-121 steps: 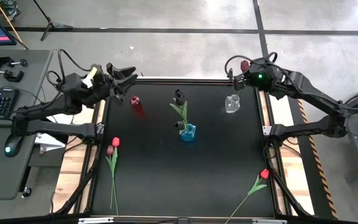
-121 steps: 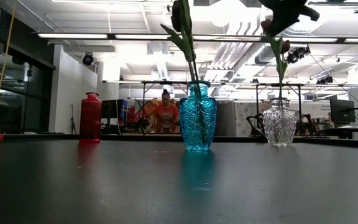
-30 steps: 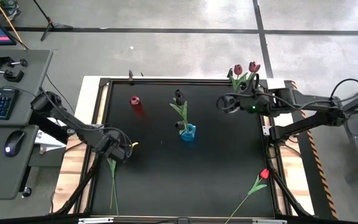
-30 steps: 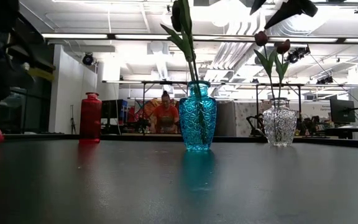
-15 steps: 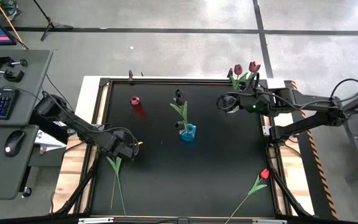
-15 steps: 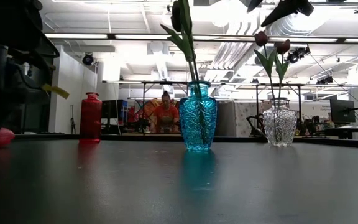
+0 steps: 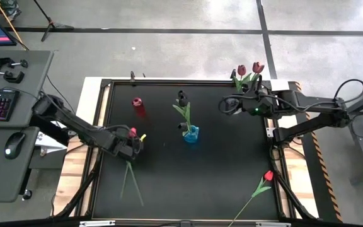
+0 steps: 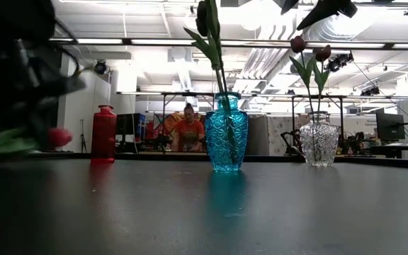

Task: Sort flowers into vase by color
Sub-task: Put the left pink tulip into the red flower vase

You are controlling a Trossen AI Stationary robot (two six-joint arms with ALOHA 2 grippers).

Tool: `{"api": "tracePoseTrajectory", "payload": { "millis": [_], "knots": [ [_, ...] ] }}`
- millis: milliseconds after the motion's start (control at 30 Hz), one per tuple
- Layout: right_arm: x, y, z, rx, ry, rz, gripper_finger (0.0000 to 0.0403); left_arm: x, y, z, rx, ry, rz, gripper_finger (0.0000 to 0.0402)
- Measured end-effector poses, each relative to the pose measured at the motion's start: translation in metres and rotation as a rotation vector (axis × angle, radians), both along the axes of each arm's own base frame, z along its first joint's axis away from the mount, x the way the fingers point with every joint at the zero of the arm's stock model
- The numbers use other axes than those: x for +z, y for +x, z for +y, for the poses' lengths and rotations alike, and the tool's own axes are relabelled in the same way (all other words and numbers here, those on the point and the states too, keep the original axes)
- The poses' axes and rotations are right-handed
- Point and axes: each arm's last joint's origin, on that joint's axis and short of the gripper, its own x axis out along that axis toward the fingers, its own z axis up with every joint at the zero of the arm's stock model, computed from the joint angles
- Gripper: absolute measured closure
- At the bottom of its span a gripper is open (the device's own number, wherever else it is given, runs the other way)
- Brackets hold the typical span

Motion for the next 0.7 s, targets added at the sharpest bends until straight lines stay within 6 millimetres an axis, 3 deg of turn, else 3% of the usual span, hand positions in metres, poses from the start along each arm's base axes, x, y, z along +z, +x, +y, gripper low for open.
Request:
{"api": "tracePoseTrajectory", "payload": {
  "millis": [167,333,533,700],
  "knots": [
    [-0.001,0.002,-0.003,-0.017,-0.010,0.010,0.0158,0.026,0.011,-0.002,-0.082,0.030,-0.227,0.0399],
    [-0.002,0.004,-0.004,-0.046,-0.033,0.006,0.0158,0.064,0.021,-0.003,-0.196,0.282,-0.416,0.0400],
    [0.000,0.006,-0.006,-0.089,-0.090,-0.001,0.0158,0.091,0.027,0.000,-0.213,0.667,-0.430,0.0401],
    [0.002,0.010,-0.006,-0.068,-0.159,0.016,0.0158,0.100,0.032,0.003,-0.155,0.790,-0.439,0.0401]
  ]
}}
